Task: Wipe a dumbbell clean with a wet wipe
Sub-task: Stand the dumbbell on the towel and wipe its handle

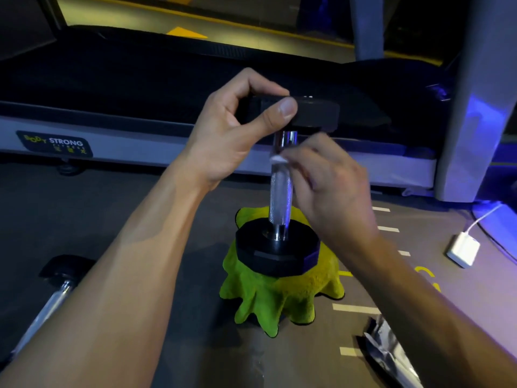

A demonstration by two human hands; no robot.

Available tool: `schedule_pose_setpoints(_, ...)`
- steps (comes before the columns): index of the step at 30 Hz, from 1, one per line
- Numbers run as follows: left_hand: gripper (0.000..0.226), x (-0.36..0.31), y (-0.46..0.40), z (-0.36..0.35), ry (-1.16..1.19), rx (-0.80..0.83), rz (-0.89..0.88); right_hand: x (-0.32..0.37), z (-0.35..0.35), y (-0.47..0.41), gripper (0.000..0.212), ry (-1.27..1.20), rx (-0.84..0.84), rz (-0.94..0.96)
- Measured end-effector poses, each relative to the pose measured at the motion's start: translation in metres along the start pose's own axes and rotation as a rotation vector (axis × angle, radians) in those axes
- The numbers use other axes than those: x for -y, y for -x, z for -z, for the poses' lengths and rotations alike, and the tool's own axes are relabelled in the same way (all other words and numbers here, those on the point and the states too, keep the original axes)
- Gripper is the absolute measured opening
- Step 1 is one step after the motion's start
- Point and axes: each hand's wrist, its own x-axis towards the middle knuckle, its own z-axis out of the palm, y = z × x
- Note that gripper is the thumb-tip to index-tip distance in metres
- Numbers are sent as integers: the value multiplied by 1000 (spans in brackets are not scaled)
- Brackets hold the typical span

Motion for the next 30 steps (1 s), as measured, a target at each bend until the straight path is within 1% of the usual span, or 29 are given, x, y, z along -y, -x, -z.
schedule_pose_setpoints(1,20,-1,0,1,0,4,2,1,-2,-3,17,-15,-33,-7)
schedule_pose_setpoints(2,20,-1,0,2,1,-1,1,3,-4,3,18,-21,-20,-2)
schedule_pose_setpoints(5,20,2,0,3,11,-13,-11,11,-6,40,21,14,120,40)
schedule_pose_setpoints(6,20,2,0,2,7,-13,-16,11,-4,41,22,10,127,37)
schedule_pose_setpoints(7,19,2,0,1,1,-11,-21,8,-3,34,21,2,92,26)
schedule_pose_setpoints(10,19,1,0,-2,5,4,-15,3,-4,1,17,7,-80,-10)
schedule_pose_setpoints(11,19,1,0,-1,7,1,-12,5,-5,0,19,7,-88,-20)
schedule_pose_setpoints(15,19,4,0,3,14,-30,-8,8,-10,42,32,94,64,19)
schedule_pose_setpoints(16,19,5,0,3,12,-34,-8,5,-9,44,35,109,77,32)
schedule_pose_setpoints(18,19,4,0,0,6,-33,-11,-1,-7,28,36,108,30,51)
schedule_pose_setpoints(21,18,3,-1,-1,-3,-24,-13,-3,-6,1,24,55,-61,62)
schedule_pose_setpoints(26,17,4,-1,1,-4,-30,-11,-1,-12,28,25,32,10,134)
schedule_pose_setpoints(28,17,3,-1,0,-8,-26,-22,-4,-7,17,23,38,-16,155)
schedule_pose_setpoints(30,17,1,0,-1,-5,-18,-17,-6,-5,2,21,47,-69,132)
